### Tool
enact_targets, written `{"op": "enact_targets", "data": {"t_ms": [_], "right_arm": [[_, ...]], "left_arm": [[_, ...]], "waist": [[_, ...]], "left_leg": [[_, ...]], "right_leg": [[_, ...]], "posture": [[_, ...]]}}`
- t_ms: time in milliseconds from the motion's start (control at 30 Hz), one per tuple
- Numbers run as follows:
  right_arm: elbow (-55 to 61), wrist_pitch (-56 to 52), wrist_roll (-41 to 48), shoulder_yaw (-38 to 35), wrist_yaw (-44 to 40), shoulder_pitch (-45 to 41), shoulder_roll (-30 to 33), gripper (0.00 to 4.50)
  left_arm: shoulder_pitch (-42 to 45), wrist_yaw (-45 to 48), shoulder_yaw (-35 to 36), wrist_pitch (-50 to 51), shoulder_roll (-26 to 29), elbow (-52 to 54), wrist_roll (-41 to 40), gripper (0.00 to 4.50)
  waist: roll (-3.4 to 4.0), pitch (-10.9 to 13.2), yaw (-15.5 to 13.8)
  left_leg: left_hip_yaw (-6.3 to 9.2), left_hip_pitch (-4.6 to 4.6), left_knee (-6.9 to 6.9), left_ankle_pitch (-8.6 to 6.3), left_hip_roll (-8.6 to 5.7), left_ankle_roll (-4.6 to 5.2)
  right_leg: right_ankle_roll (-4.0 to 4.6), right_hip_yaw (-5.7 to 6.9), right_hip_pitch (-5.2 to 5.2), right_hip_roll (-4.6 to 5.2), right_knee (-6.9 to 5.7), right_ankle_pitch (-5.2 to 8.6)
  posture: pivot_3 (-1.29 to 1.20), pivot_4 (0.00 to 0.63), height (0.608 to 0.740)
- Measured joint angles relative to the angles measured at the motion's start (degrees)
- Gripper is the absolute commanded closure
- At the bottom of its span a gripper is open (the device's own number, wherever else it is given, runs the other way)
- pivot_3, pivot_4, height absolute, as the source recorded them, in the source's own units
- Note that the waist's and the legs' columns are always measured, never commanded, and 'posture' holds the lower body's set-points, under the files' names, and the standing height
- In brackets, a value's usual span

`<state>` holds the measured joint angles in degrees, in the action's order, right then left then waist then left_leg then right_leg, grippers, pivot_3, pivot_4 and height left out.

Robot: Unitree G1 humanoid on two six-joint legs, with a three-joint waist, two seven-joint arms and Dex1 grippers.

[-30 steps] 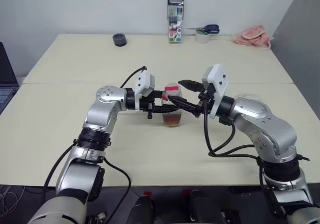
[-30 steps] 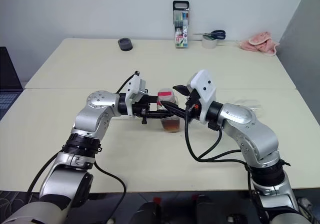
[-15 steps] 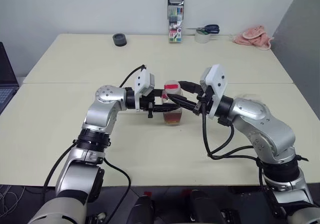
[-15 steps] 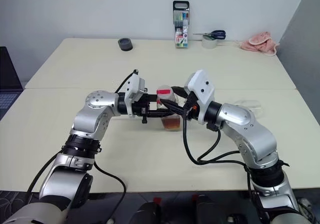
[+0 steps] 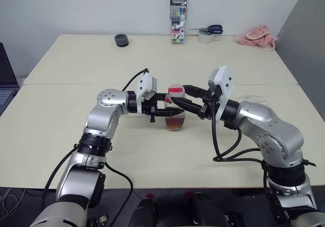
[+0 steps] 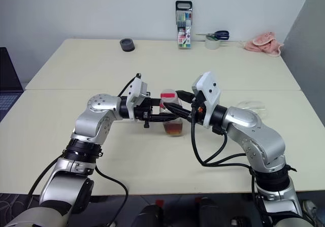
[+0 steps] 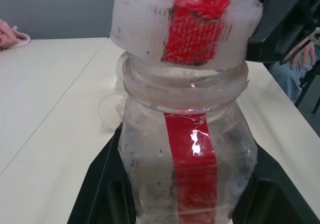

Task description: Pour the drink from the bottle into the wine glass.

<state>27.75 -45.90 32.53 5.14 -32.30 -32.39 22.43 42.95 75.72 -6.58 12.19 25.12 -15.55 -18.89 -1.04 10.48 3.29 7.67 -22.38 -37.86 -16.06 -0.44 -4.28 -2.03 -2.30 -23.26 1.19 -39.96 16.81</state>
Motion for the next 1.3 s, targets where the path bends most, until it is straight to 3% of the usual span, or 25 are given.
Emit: {"op": "enact_targets", "data": {"t_ms": [133, 733, 867, 1000, 1133, 1300], "right_arm": [[1.55, 0.49, 0.33, 0.30, -0.38, 0.01, -0.05, 1.06], [2.64, 4.34, -3.99, 2.65, -1.74, -0.22, 3.65, 1.05], [5.06, 2.31, -0.08, -0.38, -4.42, 0.33, 7.62, 1.05], [6.18, 0.33, 2.63, -0.79, -6.23, 0.39, 9.32, 1.05], [4.04, 0.50, 0.65, 3.76, -5.06, -1.49, 6.04, 1.05], [-0.97, 2.28, -3.75, 8.75, -4.21, -5.34, 1.81, 1.05]], "left_arm": [[-0.24, -0.27, -0.01, -0.06, 0.32, -0.04, 0.15, 2.74], [-0.25, -3.12, 0.46, 0.08, 0.38, -1.06, 0.19, 2.74], [-0.04, -10.78, 4.47, -0.47, 0.36, -5.00, 0.52, 2.74], [1.30, -25.29, 10.00, -5.65, 1.11, -12.50, 4.77, 2.74], [1.13, -36.66, 15.63, -6.63, 3.13, -15.85, 6.26, 2.74], [-2.26, -42.97, 20.01, -5.73, 4.89, -15.72, 5.97, 2.74]], "waist": [[0.00, 0.00, 0.00], [0.00, 0.00, -0.02], [0.00, 0.00, -0.02], [0.00, 0.00, 0.01], [0.00, 0.00, 0.11], [-0.01, -0.01, -0.02]], "left_leg": [[0.01, 0.00, 0.01, 0.00, 0.01, 0.00], [0.01, 0.00, -0.01, 0.00, 0.00, 0.00], [0.02, 0.01, -0.01, -0.01, 0.02, 0.01], [0.02, 0.02, 0.00, -0.01, 0.02, 0.01], [0.03, 0.01, 0.01, 0.00, 0.02, 0.00], [0.05, -0.01, -0.02, 0.07, -0.02, -0.14]], "right_leg": [[0.00, 0.01, 0.00, -0.01, 0.00, 0.00], [0.00, 0.00, 0.00, 0.00, 0.00, 0.00], [0.00, 0.01, 0.00, 0.00, 0.01, 0.00], [0.00, 0.01, 0.00, -0.01, 0.00, 0.00], [0.00, 0.01, -0.03, 0.01, -0.01, 0.00], [0.00, 0.03, -0.04, 0.08, 0.00, -0.01]], "posture": [[0.00, 0.150, 0.740], [0.00, 0.150, 0.740], [0.00, 0.150, 0.740], [0.00, 0.150, 0.740], [0.00, 0.150, 0.740], [0.00, 0.150, 0.740]]}}
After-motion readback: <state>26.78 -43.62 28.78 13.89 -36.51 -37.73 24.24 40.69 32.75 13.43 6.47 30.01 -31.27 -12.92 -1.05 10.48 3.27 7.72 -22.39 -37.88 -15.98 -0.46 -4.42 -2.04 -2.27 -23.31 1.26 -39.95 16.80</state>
